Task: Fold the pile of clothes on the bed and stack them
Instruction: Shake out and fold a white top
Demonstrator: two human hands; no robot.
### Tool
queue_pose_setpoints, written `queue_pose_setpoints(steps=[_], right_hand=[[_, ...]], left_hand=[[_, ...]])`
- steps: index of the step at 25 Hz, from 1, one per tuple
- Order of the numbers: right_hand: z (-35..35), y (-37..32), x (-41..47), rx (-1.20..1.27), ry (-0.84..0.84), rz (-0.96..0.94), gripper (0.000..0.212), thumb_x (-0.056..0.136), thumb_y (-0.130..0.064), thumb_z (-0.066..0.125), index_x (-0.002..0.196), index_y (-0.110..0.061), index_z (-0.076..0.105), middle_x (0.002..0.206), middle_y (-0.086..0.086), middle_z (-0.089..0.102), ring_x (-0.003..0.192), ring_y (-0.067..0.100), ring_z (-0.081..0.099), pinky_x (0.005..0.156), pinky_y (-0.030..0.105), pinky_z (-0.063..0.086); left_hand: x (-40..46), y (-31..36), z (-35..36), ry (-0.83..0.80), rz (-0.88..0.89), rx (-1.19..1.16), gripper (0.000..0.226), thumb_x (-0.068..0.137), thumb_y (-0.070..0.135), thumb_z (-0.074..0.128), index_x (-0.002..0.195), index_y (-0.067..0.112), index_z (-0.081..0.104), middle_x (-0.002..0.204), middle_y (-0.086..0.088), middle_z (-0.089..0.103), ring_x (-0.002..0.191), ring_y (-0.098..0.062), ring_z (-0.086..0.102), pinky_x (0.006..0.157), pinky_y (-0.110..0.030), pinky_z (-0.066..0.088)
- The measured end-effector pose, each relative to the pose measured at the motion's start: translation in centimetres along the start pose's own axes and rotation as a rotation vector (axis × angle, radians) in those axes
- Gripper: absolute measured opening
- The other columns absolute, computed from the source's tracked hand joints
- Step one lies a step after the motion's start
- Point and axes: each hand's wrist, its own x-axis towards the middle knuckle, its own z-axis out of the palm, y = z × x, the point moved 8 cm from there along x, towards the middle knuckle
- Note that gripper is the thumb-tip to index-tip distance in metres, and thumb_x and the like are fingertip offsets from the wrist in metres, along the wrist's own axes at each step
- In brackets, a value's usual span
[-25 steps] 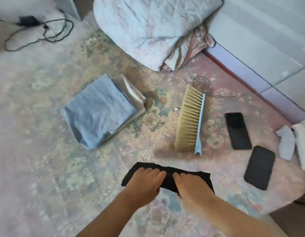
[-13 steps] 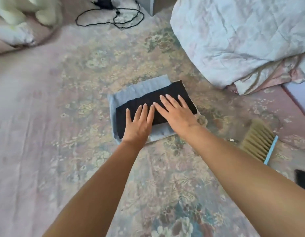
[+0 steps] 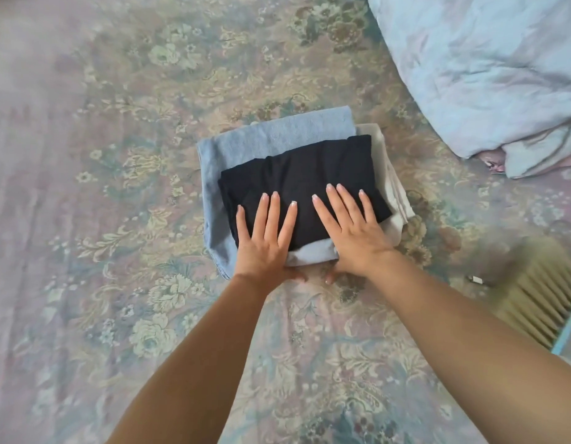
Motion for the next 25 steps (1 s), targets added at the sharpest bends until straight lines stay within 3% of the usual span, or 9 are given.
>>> queue_pose_setpoints(steps=[1, 3, 6, 8, 9, 11, 14, 22, 25], right_hand=[[-0.2, 0.0, 0.4, 0.021, 0.027, -0.014, 0.142, 0.06, -0.065, 0.073, 0.138, -0.016, -0.035, 0.156, 0.018, -0.017, 0.145, 0.032, -0.014, 0.113, 0.053, -0.011], [-0.5, 0.4, 1.2, -0.026, 0.129, -0.035, 0.122, 0.064, -0.041, 0.077, 0.15, -0.01, -0.003, 0.153, 0.025, 0.02, 0.143, 0.036, 0.021, 0.115, 0.053, 0.013], [-0.1, 0.2, 2.4, -0.175, 0.18, -0.071, 0.056, 0.084, -0.015, 0.04, 0.137, 0.001, 0.038, 0.126, 0.029, 0.056, 0.118, 0.039, 0.055, 0.104, 0.048, 0.041], [-1.2, -0.4, 2.8, -0.185, 0.201, -0.077, 0.052, 0.086, -0.014, 0.027, 0.125, -0.001, 0.057, 0.115, 0.026, 0.064, 0.108, 0.036, 0.062, 0.098, 0.044, 0.048], [-2.4, -0.5, 2.7, -0.214, 0.211, -0.053, 0.05, 0.086, -0.012, 0.028, 0.122, -0.003, 0.06, 0.114, 0.025, 0.064, 0.108, 0.035, 0.063, 0.098, 0.043, 0.048], [-4.5, -0.6, 2.2, -0.19, 0.122, -0.006, 0.043, 0.091, -0.007, 0.035, 0.132, -0.001, 0.046, 0.127, 0.024, 0.056, 0.12, 0.034, 0.053, 0.107, 0.042, 0.036], [-6.3, -2.5, -0.9, -0.07, 0.01, -0.071, 0.047, 0.094, -0.01, 0.039, 0.139, -0.003, 0.028, 0.131, 0.017, 0.049, 0.123, 0.031, 0.047, 0.109, 0.038, 0.027], [-13.8, -16.2, -18.3, 0.08, -0.153, -0.327, 0.053, 0.092, -0.026, 0.051, 0.139, -0.009, 0.034, 0.122, 0.009, 0.056, 0.11, 0.028, 0.055, 0.091, 0.035, 0.04], [-20.0, -21.6, -22.0, 0.094, -0.175, -0.443, 0.048, 0.089, -0.032, 0.057, 0.13, -0.012, 0.04, 0.116, 0.007, 0.057, 0.106, 0.026, 0.056, 0.08, 0.034, 0.041]], left_hand=[[0.3, -0.3, 0.0, 0.078, 0.011, 0.021, 0.121, 0.06, 0.078, 0.057, 0.149, 0.01, 0.011, 0.153, -0.022, 0.027, 0.142, -0.036, 0.025, 0.106, -0.066, 0.027], [0.8, -0.5, 0.3, 0.157, 0.043, 0.031, 0.093, 0.075, 0.057, 0.062, 0.145, 0.008, 0.025, 0.144, -0.023, 0.041, 0.134, -0.038, 0.039, 0.099, -0.063, 0.037], [1.5, 0.1, 0.6, 0.166, 0.111, 0.093, 0.055, 0.088, 0.026, 0.042, 0.137, 0.004, 0.034, 0.132, -0.026, 0.053, 0.123, -0.041, 0.05, 0.088, -0.061, 0.047], [2.2, -0.1, -0.1, 0.07, 0.113, 0.091, 0.055, 0.084, 0.026, 0.047, 0.134, 0.004, 0.04, 0.127, -0.024, 0.057, 0.12, -0.039, 0.054, 0.084, -0.059, 0.05], [2.4, -0.5, -0.8, 0.013, 0.106, 0.108, 0.058, 0.084, 0.027, 0.053, 0.136, 0.004, 0.041, 0.129, -0.022, 0.055, 0.122, -0.037, 0.052, 0.085, -0.058, 0.05], [2.4, -1.3, -2.3, -0.121, 0.096, 0.091, 0.063, 0.091, 0.029, 0.055, 0.142, 0.005, 0.028, 0.135, -0.017, 0.045, 0.13, -0.033, 0.043, 0.095, -0.056, 0.044], [-0.9, -1.6, -5.8, -0.17, 0.133, 0.03, 0.058, 0.096, 0.033, 0.049, 0.14, 0.007, 0.022, 0.128, -0.01, 0.044, 0.119, -0.028, 0.045, 0.095, -0.049, 0.044], [-22.9, -4.3, -14.5, -0.394, 0.122, -0.24, 0.055, 0.093, 0.035, 0.05, 0.139, 0.014, 0.029, 0.127, -0.006, 0.045, 0.115, -0.024, 0.045, 0.077, -0.031, 0.04], [-29.7, -8.5, -18.9, -0.47, 0.02, -0.299, 0.061, 0.088, 0.038, 0.056, 0.139, 0.016, 0.032, 0.128, -0.004, 0.046, 0.118, -0.024, 0.047, 0.083, -0.034, 0.042]])
